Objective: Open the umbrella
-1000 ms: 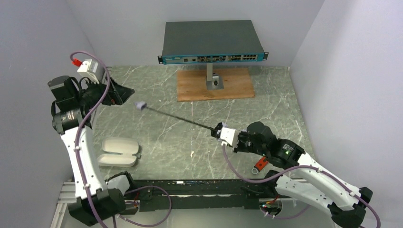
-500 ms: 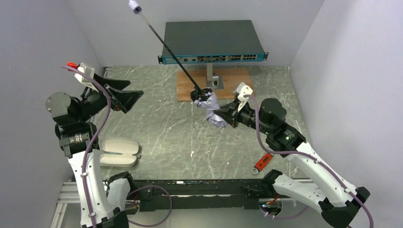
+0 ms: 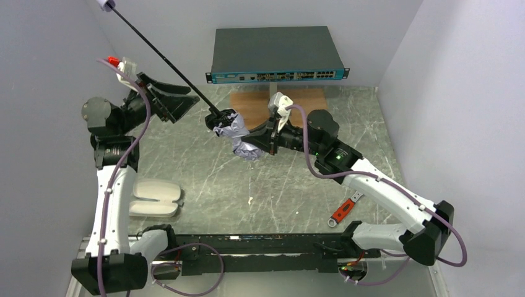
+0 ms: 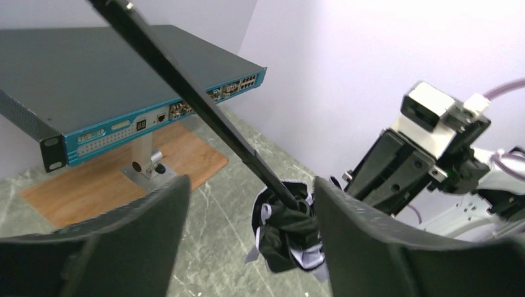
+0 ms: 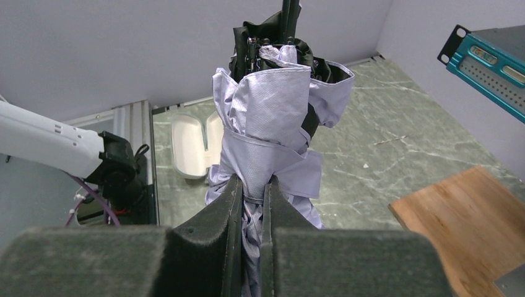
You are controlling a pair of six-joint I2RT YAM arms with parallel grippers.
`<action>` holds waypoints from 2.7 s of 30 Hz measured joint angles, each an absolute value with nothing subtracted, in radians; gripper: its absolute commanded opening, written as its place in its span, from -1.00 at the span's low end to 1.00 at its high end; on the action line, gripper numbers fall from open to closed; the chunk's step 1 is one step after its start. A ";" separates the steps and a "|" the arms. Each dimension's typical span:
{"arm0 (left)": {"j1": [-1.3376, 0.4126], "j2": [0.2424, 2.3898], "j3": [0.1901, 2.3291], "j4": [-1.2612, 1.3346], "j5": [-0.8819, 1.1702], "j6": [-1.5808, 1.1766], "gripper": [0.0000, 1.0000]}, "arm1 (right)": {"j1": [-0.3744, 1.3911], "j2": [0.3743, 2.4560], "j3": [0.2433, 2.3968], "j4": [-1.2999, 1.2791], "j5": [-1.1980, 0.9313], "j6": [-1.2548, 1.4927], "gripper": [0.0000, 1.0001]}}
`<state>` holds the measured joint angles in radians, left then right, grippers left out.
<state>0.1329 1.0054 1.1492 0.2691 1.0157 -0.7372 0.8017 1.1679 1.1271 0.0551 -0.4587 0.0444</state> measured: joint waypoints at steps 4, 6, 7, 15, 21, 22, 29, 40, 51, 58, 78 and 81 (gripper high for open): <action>0.095 1.081 1.155 0.311 0.969 -0.794 0.00 | 0.820 1.212 1.146 0.093 -0.451 0.045 -1.00; 0.083 1.108 1.155 0.344 0.959 -0.833 -0.13 | 0.826 1.221 1.146 0.107 -0.440 0.045 -1.00; 0.077 1.119 1.155 0.363 0.951 -0.857 -0.21 | 0.827 1.225 1.146 0.113 -0.434 0.046 -1.00; 0.057 1.151 1.155 0.483 0.919 -0.981 -0.95 | 0.834 1.240 1.146 0.138 -0.420 0.045 -1.00; 0.031 1.147 1.163 0.473 0.926 -1.003 -1.00 | 0.833 1.250 1.153 0.103 -0.397 0.023 0.61; 0.031 1.147 1.177 0.428 0.930 -0.950 -1.00 | 0.833 1.245 1.163 0.089 -0.393 0.015 0.71; 0.031 1.142 1.354 0.014 0.860 -0.374 -1.00 | 0.680 1.071 1.228 -0.198 -0.366 -0.089 0.88; -0.596 1.116 1.210 -0.293 0.715 0.137 -1.00 | 0.407 0.886 1.222 -0.426 -0.285 -0.120 0.95; -0.734 1.169 1.253 -0.381 0.498 0.397 -1.00 | 0.300 0.773 1.176 -0.528 -0.323 -0.112 0.98; -0.464 1.230 1.356 -0.362 0.571 0.257 -1.00 | 0.300 0.763 1.141 -0.532 -0.390 -0.101 0.99; -0.522 1.264 1.403 -0.179 0.835 -0.140 -1.00 | 0.491 0.922 0.982 -0.168 -0.658 -0.007 0.80; -0.532 1.269 1.407 -0.169 0.848 -0.153 -1.00 | 0.580 0.995 0.988 -0.118 -0.643 -0.034 0.74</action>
